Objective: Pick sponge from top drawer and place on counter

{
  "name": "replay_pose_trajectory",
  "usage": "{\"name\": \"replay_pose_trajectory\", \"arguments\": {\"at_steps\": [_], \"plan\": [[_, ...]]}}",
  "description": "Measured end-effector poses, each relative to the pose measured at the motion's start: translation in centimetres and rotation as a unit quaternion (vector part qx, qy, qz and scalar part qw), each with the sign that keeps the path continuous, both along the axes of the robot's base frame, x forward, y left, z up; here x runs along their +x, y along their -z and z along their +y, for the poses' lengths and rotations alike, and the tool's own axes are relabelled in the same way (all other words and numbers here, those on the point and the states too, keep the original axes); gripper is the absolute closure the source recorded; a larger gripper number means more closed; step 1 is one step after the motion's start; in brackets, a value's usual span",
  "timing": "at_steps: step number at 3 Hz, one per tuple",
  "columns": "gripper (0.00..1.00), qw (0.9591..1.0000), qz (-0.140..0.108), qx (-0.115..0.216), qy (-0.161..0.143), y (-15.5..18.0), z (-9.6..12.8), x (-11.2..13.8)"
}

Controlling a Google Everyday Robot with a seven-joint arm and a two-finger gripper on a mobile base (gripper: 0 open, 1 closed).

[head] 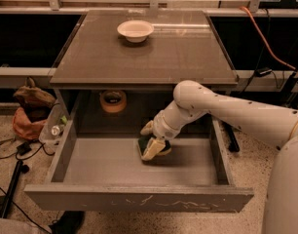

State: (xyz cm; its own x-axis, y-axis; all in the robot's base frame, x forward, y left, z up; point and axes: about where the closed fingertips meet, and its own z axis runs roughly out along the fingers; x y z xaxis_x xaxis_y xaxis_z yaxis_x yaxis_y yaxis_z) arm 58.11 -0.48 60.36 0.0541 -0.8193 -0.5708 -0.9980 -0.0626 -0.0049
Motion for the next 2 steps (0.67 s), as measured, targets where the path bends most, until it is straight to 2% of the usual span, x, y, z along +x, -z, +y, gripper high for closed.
{"name": "replay_pose_trajectory", "arguments": {"at_steps": [1, 2], "plan": [[0.58, 1.0000, 0.000, 0.000, 0.000, 0.0, 0.0, -0.1], [0.81, 0.9995, -0.023, 0.003, 0.021, -3.7, -1.4, -1.4]]}}
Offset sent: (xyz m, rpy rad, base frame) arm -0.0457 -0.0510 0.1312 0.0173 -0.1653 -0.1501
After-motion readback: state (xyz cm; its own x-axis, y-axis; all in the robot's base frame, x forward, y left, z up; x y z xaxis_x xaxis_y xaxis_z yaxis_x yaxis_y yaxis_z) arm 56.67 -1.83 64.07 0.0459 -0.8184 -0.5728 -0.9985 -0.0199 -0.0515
